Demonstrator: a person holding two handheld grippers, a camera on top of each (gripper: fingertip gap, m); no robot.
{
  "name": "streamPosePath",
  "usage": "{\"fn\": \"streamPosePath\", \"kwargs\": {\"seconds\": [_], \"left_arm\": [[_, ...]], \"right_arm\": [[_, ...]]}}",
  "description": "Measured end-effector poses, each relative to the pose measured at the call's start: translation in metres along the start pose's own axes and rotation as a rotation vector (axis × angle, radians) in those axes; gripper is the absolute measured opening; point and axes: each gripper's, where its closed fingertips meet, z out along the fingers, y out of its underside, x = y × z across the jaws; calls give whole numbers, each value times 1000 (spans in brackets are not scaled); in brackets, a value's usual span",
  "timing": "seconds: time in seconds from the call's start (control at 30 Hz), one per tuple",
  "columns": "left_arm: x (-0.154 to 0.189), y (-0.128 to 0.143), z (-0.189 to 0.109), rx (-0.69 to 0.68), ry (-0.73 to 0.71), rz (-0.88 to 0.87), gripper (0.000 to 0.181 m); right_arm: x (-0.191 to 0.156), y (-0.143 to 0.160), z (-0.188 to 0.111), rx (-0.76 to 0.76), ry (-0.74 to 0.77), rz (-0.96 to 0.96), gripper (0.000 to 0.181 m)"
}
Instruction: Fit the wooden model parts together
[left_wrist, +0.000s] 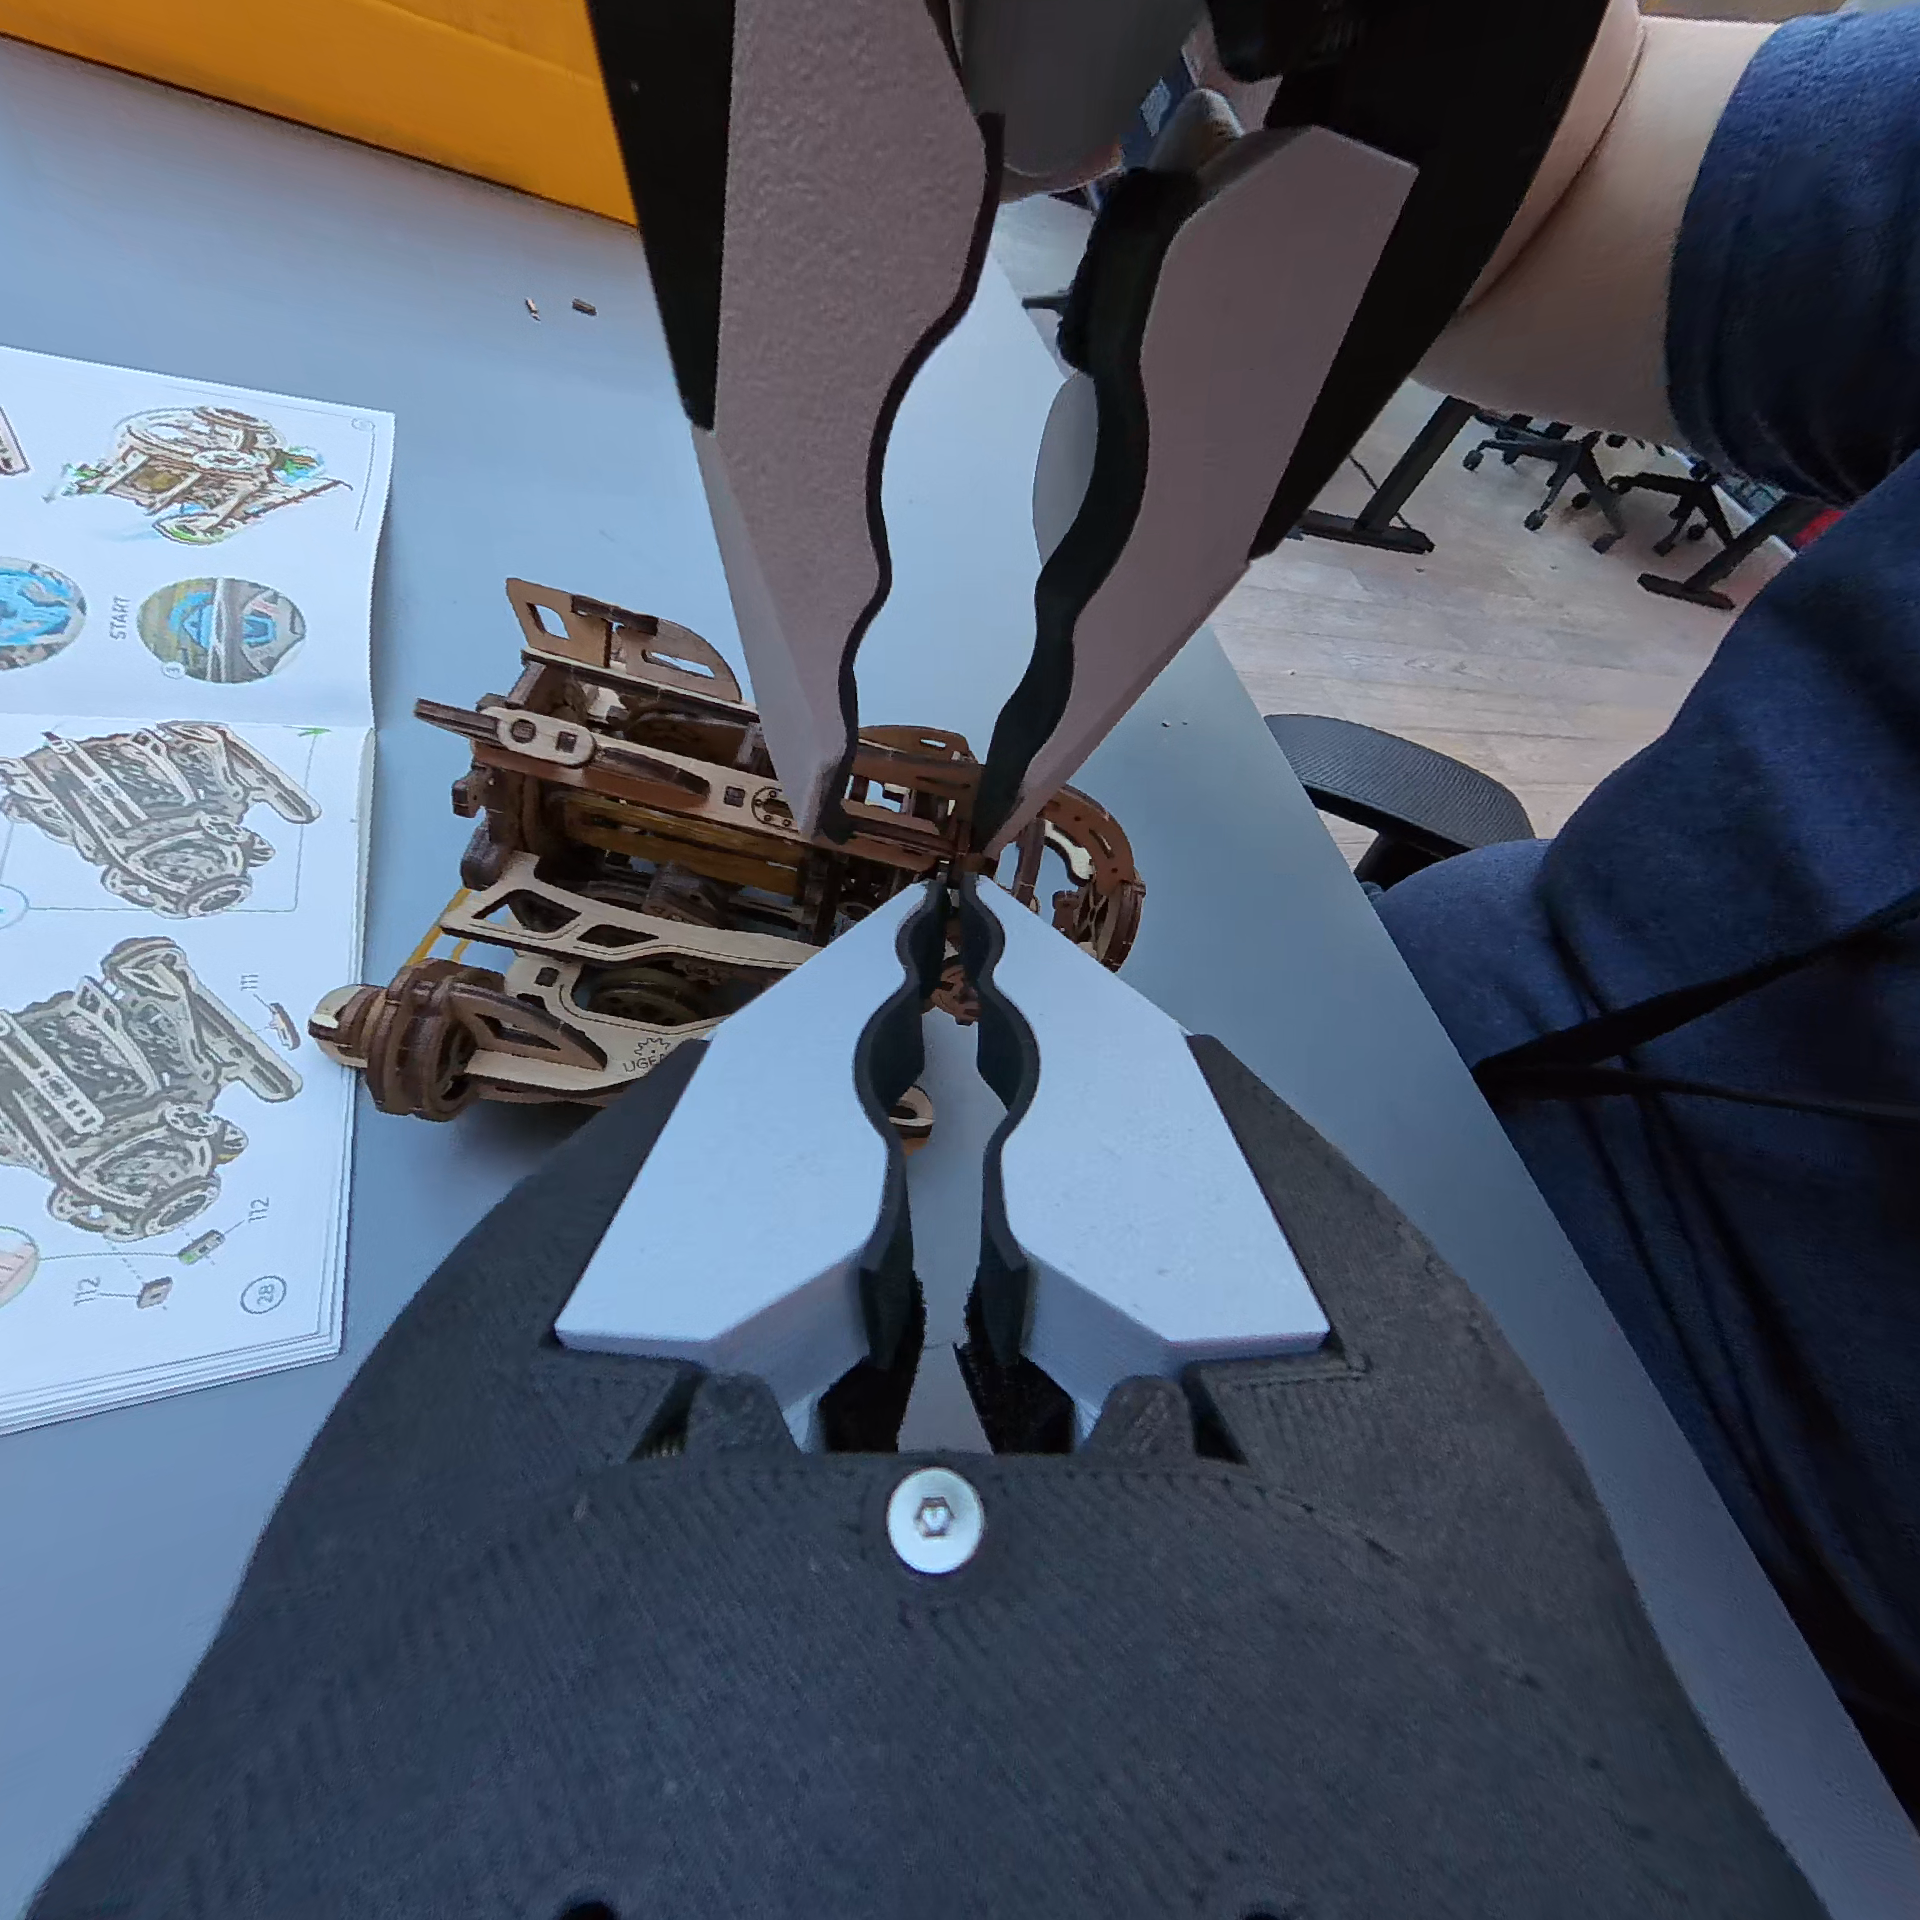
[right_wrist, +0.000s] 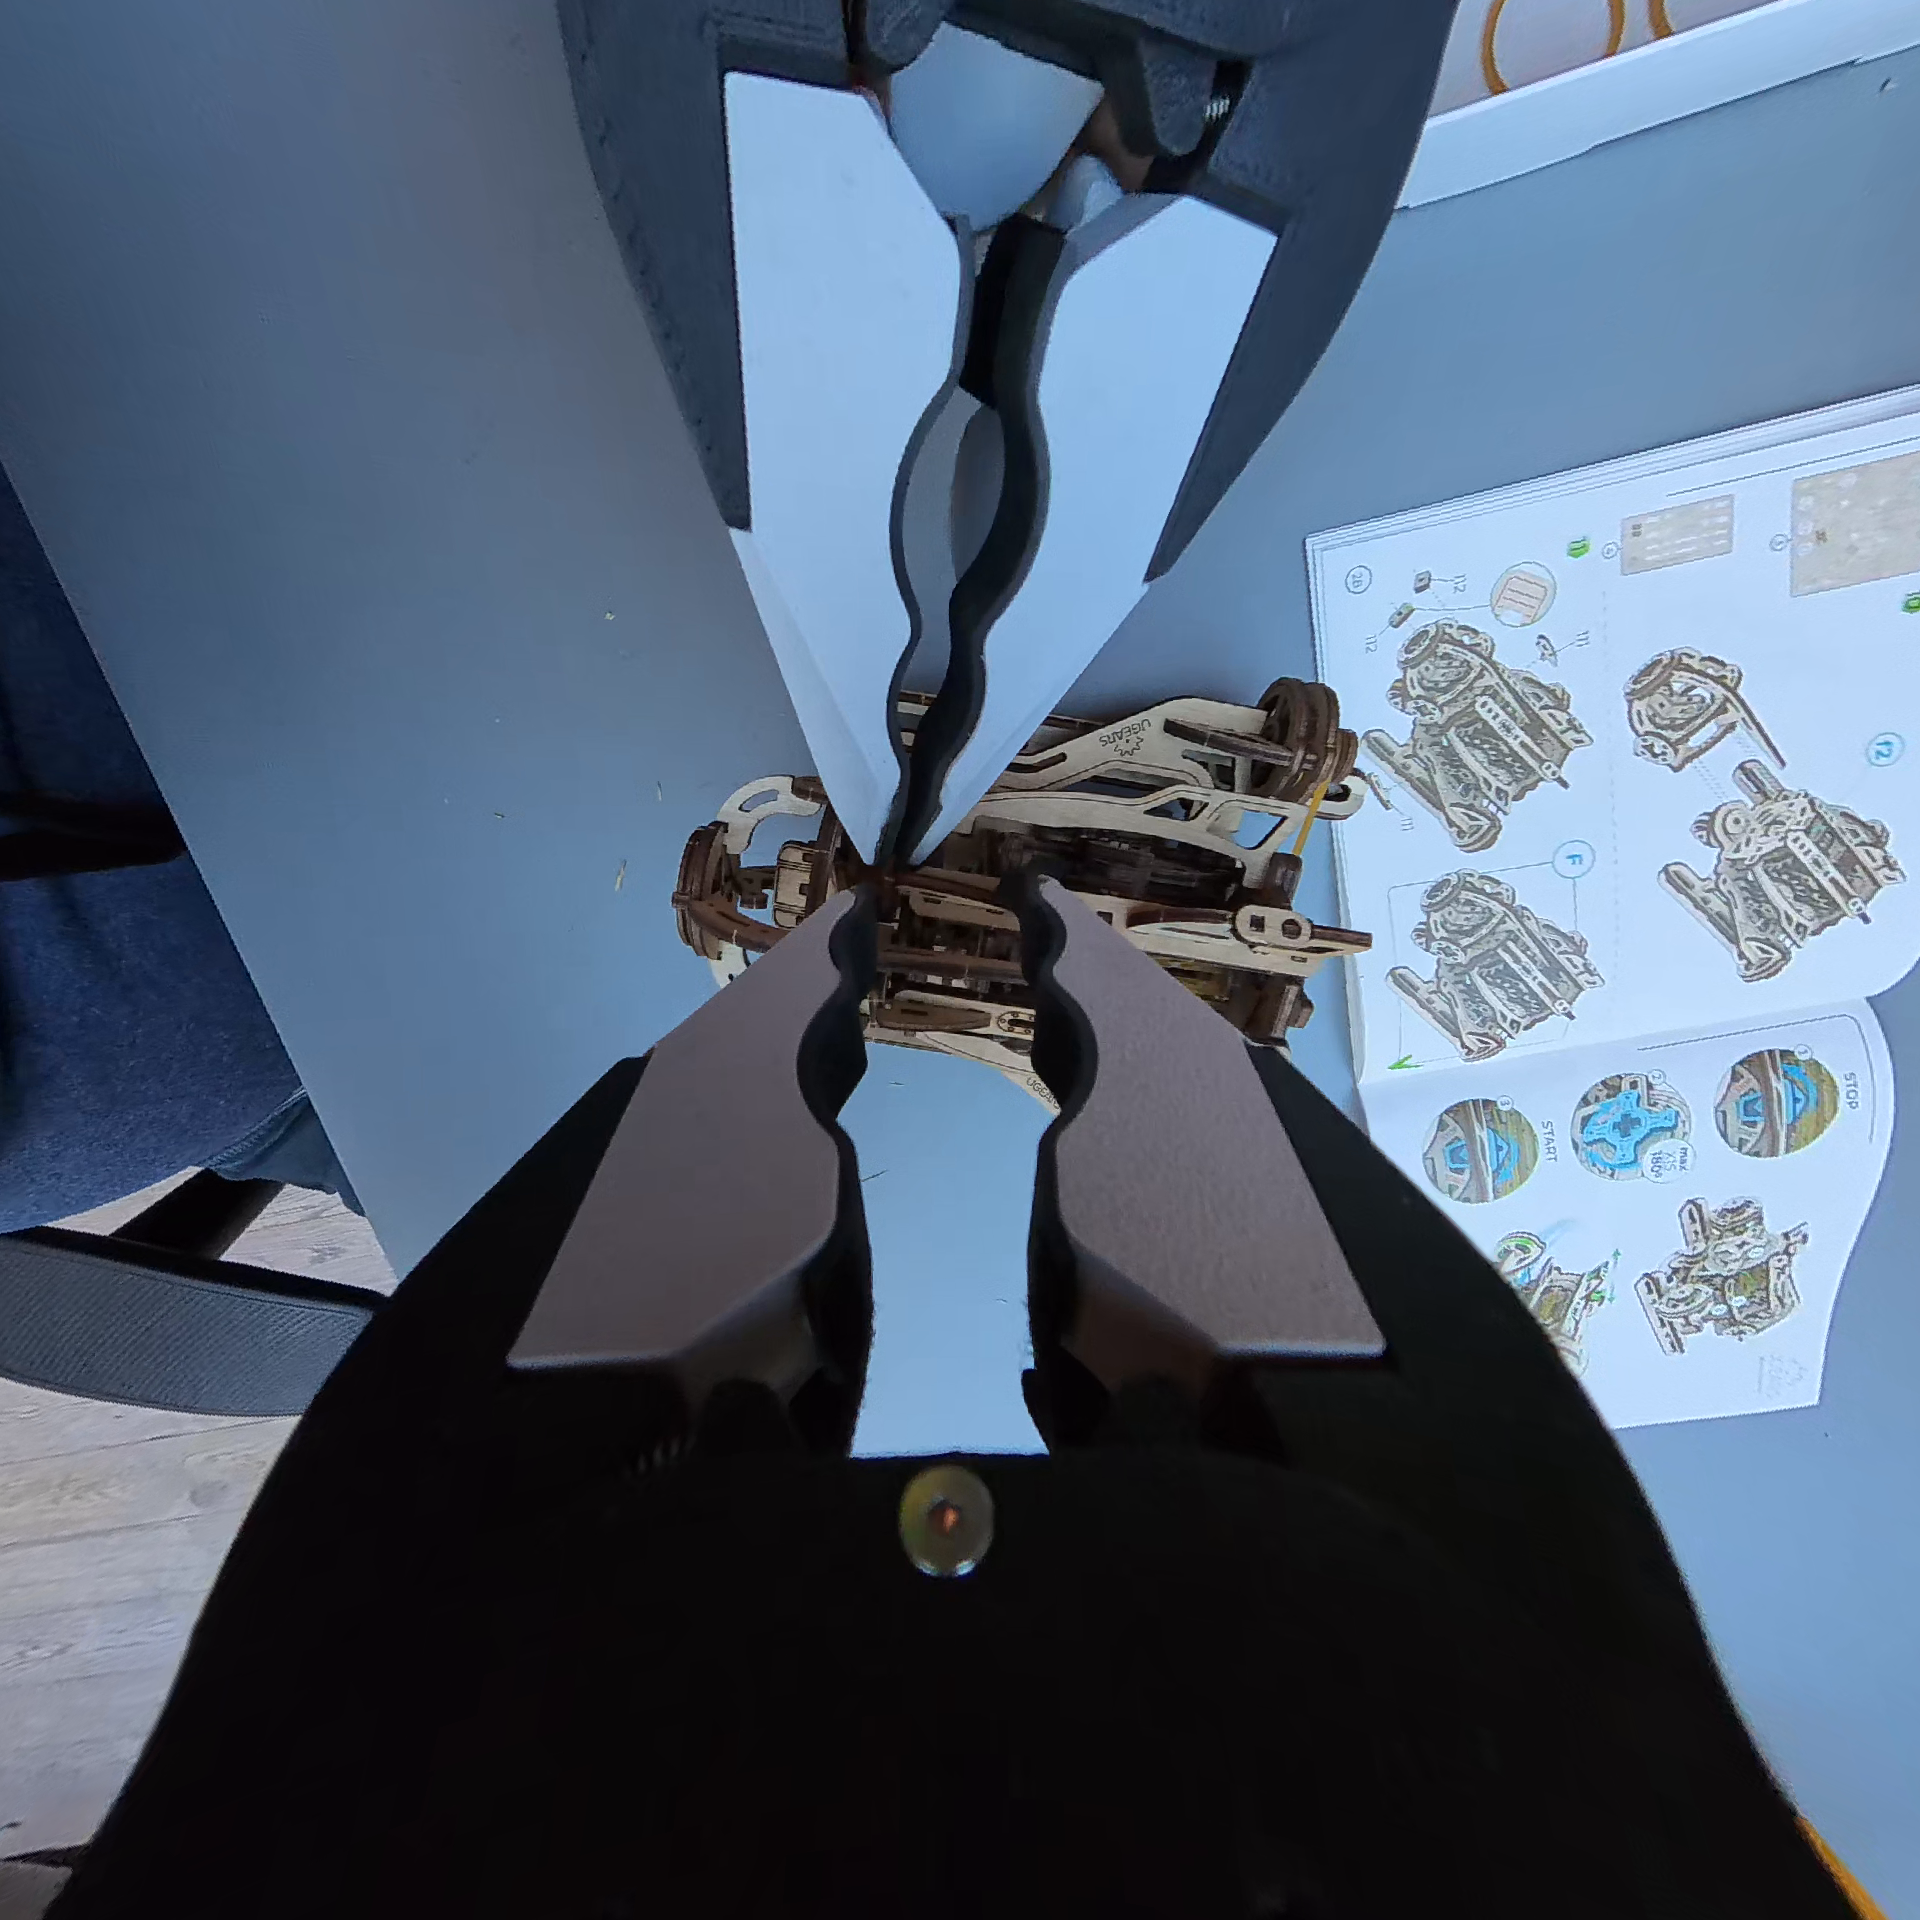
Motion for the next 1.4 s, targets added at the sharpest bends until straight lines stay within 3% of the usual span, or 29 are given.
{"fn": "streamPosePath", "kwargs": {"seconds": [0.57,1.4], "left_arm": [[-1,-1,-1,4,32,-56,0],[-8,-7,-3,57,18,-102,0]], "right_arm": [[2,-1,0,16,-28,19,26],[9,0,-3,5,78,54,28]]}}
